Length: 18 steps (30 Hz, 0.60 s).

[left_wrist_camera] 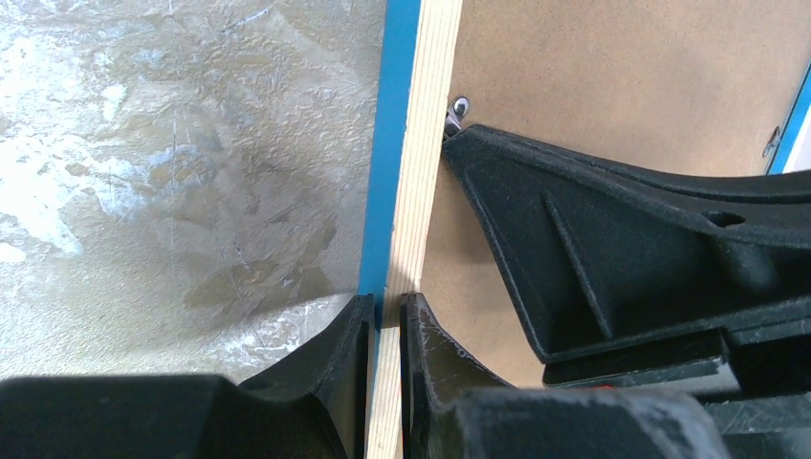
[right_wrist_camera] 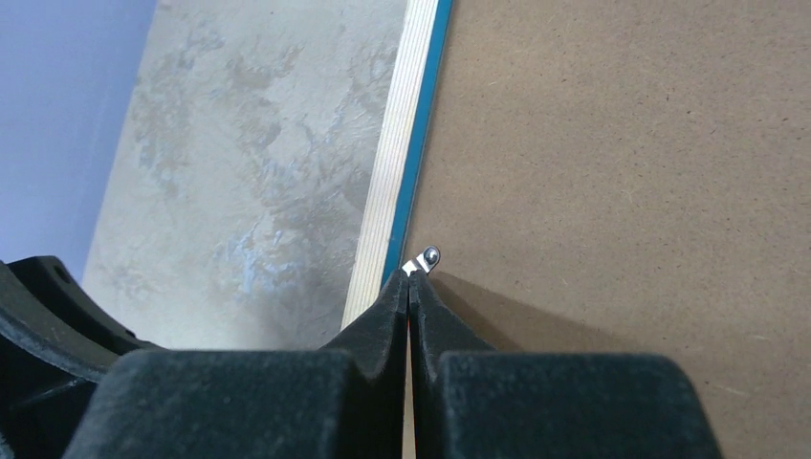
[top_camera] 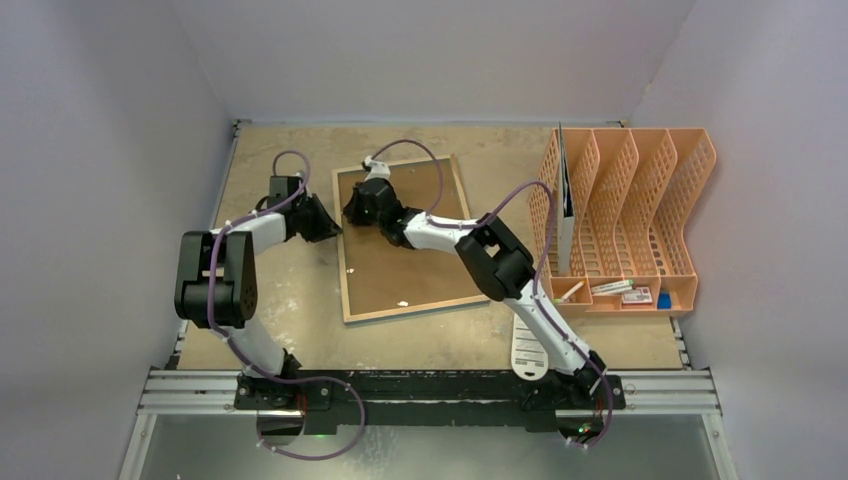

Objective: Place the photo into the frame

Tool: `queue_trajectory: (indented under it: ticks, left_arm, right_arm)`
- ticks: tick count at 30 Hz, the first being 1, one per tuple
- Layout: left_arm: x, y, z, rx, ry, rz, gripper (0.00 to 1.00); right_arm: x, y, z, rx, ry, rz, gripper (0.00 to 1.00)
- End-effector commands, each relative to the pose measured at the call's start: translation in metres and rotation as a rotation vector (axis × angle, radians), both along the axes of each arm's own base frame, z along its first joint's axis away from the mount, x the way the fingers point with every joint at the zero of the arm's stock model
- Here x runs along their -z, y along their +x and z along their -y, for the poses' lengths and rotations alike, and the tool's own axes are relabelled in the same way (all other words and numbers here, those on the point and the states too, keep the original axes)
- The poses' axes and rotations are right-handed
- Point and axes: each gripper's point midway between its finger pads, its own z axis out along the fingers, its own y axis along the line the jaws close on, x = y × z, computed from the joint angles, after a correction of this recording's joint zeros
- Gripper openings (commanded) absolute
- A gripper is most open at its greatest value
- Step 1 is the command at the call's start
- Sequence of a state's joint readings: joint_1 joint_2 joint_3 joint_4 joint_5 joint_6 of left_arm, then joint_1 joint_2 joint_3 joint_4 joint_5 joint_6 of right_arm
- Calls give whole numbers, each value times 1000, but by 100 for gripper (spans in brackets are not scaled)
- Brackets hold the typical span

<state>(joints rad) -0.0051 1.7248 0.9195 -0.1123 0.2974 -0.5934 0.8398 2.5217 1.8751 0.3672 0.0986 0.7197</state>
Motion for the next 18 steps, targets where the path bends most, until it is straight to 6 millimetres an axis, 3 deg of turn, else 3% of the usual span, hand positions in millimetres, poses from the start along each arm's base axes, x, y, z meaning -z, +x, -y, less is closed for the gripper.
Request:
queue_trajectory:
  ticks: [1,3,5,8,10,13,18]
  left_arm:
    - [41,-35,8,5,24,-158,9]
    - [41,-38,11,8,14,-163,8]
    - [44,-47,17,17,-6,-179,8]
    - [47,-64,28,21,-54,-205,6]
    - [49,-77,35,23,-92,-220,5]
    - [50,-95,44,21,-126,-229,3]
    - [54,-115,47,16,-141,-248,2]
  right_arm:
    - [33,1,27,77,-243,28,0]
    - [32,-5,32,68,-258,13,0]
    - [16,-10,38,60,-246,9,0]
    - [-39,-16,46,33,-142,28,3]
    - [-60,-21,53,37,-94,2,12]
    - [-71,-26,61,47,-61,-51,24]
    - [-72,-28,55,45,-27,-100,33]
